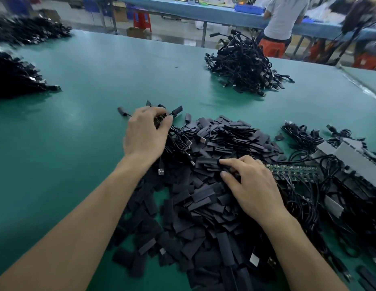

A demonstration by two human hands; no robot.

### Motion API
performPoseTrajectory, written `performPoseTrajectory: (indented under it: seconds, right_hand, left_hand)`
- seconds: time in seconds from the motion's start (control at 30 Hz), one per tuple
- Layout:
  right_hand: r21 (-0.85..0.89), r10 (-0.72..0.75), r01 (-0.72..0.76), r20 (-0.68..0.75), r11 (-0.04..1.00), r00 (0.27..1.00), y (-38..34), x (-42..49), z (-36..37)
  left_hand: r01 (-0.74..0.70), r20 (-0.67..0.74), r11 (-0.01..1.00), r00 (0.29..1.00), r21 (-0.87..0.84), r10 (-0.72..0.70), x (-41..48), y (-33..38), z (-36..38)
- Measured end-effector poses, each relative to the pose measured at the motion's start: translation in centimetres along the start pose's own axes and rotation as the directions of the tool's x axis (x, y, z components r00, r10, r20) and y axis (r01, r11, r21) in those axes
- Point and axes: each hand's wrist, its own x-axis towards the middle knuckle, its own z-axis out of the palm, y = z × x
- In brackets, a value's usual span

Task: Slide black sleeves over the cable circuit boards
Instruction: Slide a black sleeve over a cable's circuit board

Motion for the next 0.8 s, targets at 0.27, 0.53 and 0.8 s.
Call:
performPoseTrajectory:
  seconds: [0.27, 0.53, 0.8]
  right_hand:
    - [0.034, -0.025, 0.033, -0.213, 0.999, 0.977, -0.7, -0.3, -1.1]
    - [-0.278, 0.390, -0.367, 0.034, 0.888, 0.920, 5.4, -0.4, -4.5]
    - [-0.002, 0.165, -0.166, -0.074, 0.986, 0.983, 5.9, -0.2, -4.9]
  left_hand:
    - [-0.318, -0.198, 0.928, 0.914, 0.192, 0.354, -5.7, 1.3, 1.0]
    - [-0.597, 0.060, 0.802, 0.800, -0.008, 0.597, -8.4, 1.9, 1.6]
    - [-0.586, 0.187, 0.804, 0.783, -0.097, 0.593, -9.9, 3.6, 2.1]
